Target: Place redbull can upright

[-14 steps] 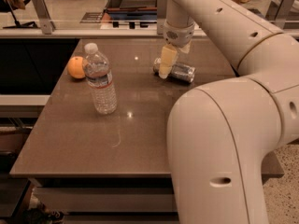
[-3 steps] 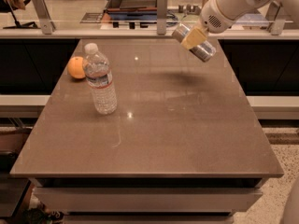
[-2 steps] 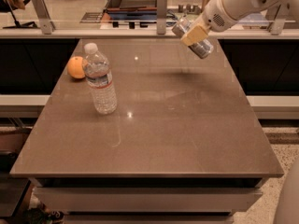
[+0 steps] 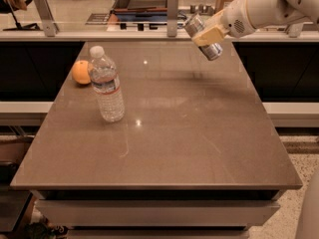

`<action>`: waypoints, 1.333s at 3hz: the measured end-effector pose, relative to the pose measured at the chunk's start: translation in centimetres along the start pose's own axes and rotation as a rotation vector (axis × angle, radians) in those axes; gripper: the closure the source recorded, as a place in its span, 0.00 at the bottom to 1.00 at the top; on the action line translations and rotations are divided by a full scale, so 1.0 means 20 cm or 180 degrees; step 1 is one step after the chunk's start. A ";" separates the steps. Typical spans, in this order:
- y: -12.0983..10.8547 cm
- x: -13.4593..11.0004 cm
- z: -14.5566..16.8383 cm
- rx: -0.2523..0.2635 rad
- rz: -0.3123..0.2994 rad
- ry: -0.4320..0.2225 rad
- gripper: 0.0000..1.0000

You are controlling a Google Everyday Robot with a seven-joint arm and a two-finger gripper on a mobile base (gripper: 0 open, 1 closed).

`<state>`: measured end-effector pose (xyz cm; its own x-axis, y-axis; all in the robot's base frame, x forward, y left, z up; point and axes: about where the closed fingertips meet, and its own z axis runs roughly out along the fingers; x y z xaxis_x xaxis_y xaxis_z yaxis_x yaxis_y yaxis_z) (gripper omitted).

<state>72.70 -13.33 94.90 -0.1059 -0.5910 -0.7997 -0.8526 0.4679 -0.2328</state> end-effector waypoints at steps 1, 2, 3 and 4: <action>0.05 -0.02 0.00 0.0030 -0.0015 -0.0287 1.00; 0.13 -0.03 0.05 -0.0005 -0.0055 -0.0550 1.00; 0.18 -0.02 0.09 -0.0056 0.0010 -0.0760 1.00; 0.23 -0.01 0.13 -0.0090 0.0086 -0.0925 1.00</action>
Offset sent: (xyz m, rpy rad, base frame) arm -0.0310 0.0341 -0.0124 0.2170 -0.1497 0.0876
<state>70.05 -9.36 92.52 0.0188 -0.3635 -0.9314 -0.8658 0.4600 -0.1970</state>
